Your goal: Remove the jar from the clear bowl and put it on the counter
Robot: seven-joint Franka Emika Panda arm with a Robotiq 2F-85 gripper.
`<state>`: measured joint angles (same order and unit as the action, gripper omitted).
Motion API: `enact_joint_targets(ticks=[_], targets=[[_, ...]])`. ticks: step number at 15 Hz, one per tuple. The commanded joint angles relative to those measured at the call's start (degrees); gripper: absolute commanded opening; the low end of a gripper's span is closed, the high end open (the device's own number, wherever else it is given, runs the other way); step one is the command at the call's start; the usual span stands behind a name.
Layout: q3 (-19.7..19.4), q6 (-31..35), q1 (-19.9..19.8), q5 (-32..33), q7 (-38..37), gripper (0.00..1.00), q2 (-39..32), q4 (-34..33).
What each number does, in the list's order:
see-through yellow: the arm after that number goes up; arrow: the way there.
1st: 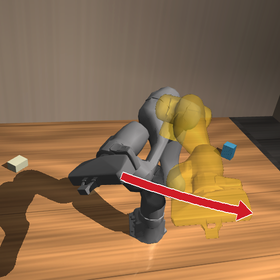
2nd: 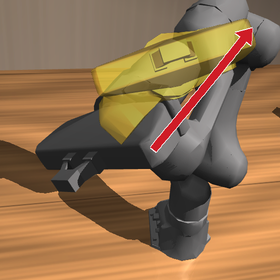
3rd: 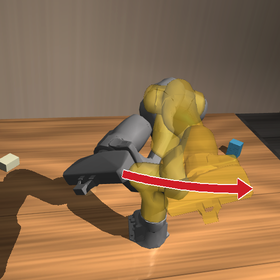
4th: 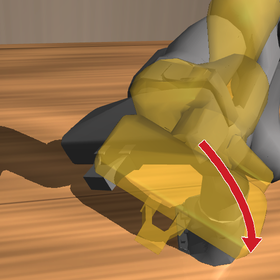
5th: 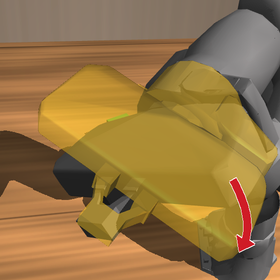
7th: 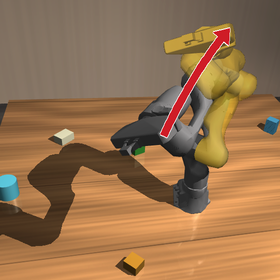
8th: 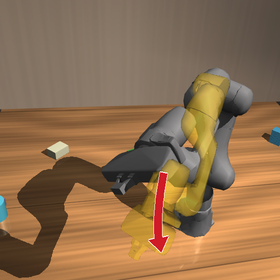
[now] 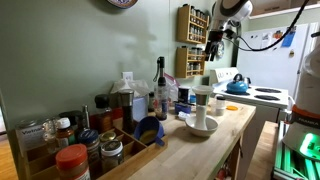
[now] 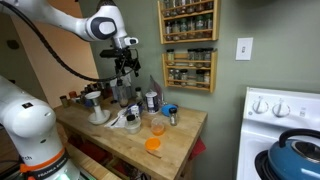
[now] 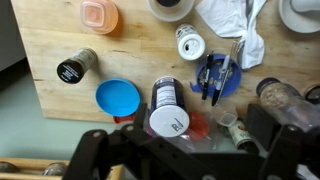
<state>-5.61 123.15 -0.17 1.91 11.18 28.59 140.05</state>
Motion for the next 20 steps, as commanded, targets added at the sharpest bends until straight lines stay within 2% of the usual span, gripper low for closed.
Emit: enact_joint_targets(ticks=[1, 3, 5, 11, 15, 17, 19, 20], targets=[[3.7, 6.8, -2.2, 5.9, -5.9, 1.0, -10.4, 0.9], [4.2, 7.5, -3.2, 9.0, -8.8, 1.0, -14.0, 1.8], [3.7, 5.4, -3.2, 9.0, -9.7, 1.0, -15.8, 2.1], [3.5, 4.9, -2.6, 8.0, -8.3, 1.0, -15.5, 1.3], [1.8, -1.7, -1.8, 2.5, -1.2, 1.0, -15.6, 3.4], [1.0, -2.6, -1.1, -2.1, 4.2, 1.0, -16.3, 4.2], [1.1, -3.1, -1.6, -2.8, 4.5, 1.0, -17.8, 4.6], [1.6, -2.4, -2.2, -1.1, 2.0, 1.0, -18.8, 4.8]])
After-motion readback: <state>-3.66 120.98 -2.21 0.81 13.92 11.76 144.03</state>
